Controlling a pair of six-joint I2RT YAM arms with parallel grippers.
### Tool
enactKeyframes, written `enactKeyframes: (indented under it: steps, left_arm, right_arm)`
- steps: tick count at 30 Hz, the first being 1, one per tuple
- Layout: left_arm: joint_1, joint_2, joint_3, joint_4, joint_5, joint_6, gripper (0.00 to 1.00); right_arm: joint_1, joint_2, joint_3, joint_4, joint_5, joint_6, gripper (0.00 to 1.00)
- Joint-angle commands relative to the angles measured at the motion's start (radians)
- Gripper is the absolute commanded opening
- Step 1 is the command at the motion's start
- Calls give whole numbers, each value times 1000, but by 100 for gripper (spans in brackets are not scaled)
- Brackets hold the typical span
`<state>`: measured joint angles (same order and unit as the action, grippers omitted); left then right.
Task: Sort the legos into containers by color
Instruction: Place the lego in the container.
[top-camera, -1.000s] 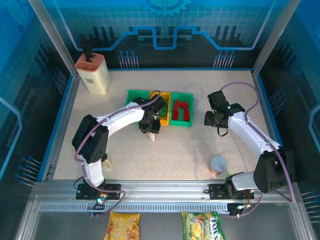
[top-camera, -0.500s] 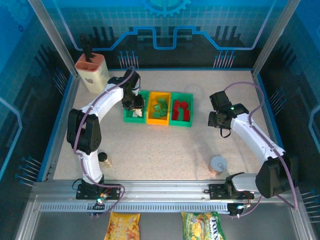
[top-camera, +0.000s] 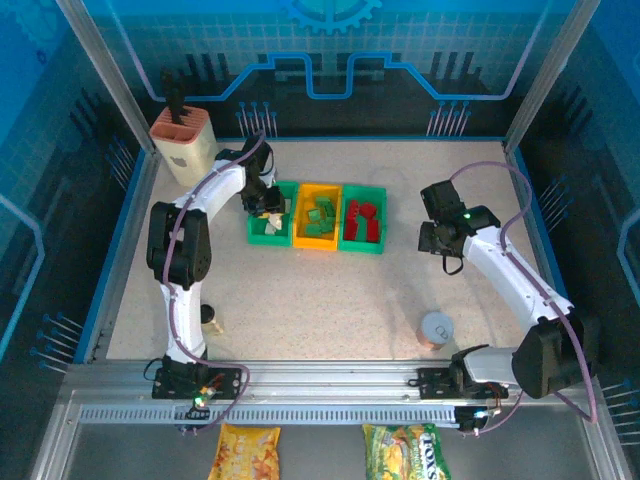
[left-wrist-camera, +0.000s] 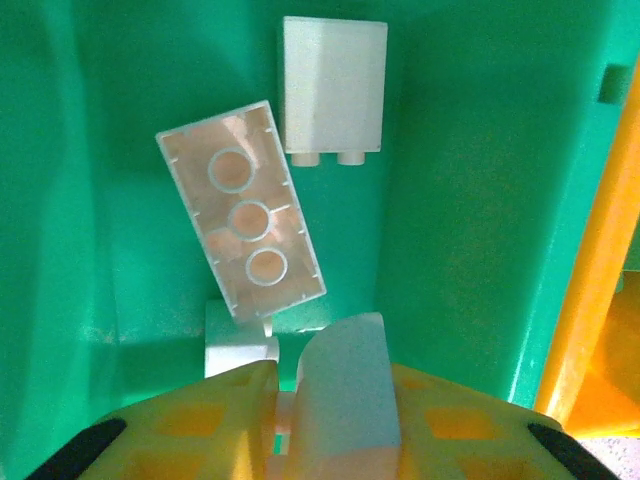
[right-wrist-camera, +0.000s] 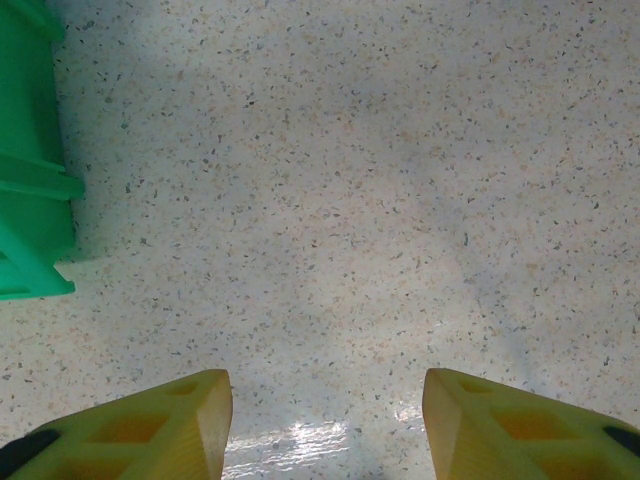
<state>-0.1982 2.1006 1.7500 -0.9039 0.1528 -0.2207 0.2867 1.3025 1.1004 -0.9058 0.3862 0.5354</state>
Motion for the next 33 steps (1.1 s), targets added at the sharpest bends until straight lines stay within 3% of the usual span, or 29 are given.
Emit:
enactKeyframes:
  steps: [1,10,18,25,33]
  left_arm:
    - [5,35,40,12,49,36,32]
    - [6,98,104,12,91,39,34]
    - [6,61,100,19,94,28,35]
    - [9,-63,6,72,69,19,43]
    - [28,-256,-174,184,-32,-18,52]
  right_arm:
    - [-15,-4,36,-33,21,16,54]
    - [-15,5,55,-48,32,16,54]
    - [-14,2,58,-41,36,13,54]
    - [-26,9,37,5,47,-14,56]
    - [-93,35,11,123,-38,-129,65]
